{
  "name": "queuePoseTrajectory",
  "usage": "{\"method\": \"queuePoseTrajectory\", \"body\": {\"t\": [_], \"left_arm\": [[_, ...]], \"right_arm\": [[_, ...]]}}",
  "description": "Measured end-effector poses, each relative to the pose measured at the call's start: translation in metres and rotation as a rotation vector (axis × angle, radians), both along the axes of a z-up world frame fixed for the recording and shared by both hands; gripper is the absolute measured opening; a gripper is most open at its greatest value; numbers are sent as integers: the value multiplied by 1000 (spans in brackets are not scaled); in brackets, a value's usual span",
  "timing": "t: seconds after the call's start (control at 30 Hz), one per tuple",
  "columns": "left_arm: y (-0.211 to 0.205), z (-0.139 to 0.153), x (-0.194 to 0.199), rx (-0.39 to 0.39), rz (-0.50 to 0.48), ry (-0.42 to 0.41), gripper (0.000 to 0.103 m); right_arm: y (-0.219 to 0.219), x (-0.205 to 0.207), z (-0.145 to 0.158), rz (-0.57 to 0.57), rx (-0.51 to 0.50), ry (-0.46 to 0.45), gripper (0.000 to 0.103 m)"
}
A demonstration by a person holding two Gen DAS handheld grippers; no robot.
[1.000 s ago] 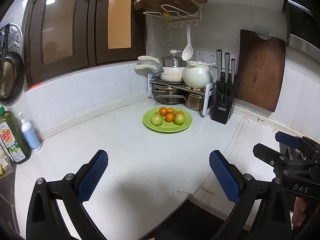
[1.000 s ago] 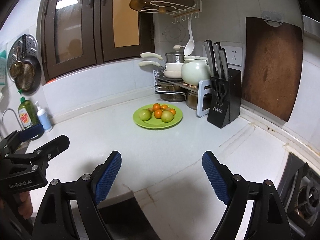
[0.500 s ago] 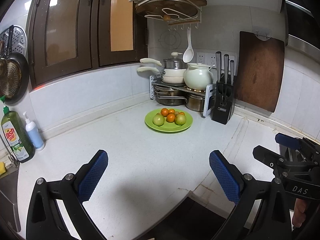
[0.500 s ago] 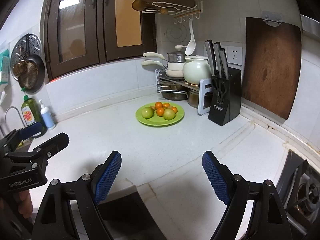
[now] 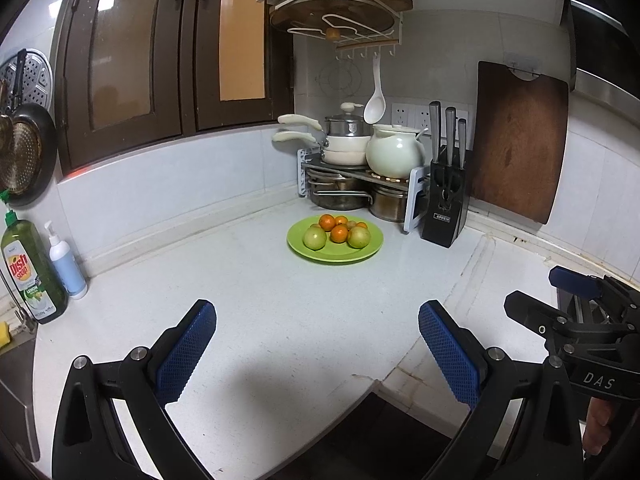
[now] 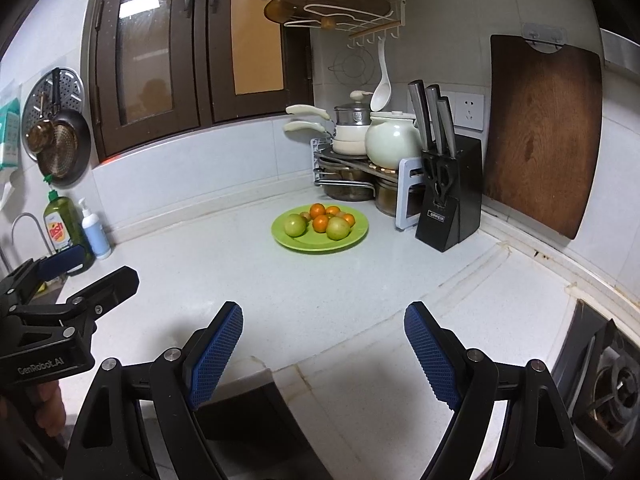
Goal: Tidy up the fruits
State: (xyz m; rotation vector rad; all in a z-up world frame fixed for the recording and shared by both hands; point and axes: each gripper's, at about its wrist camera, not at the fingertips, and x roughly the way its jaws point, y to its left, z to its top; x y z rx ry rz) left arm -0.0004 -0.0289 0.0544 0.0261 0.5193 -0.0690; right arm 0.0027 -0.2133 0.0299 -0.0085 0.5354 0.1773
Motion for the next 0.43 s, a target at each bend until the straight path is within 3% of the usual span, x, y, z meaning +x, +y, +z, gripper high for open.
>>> {"method": "queuePoseTrajectory", "body": {"t": [0.43], "left_arm": [[-5,-2,7,1,-7,18,103]], "right_arm": [[0,3,-2,-15,3,13,84]]}}
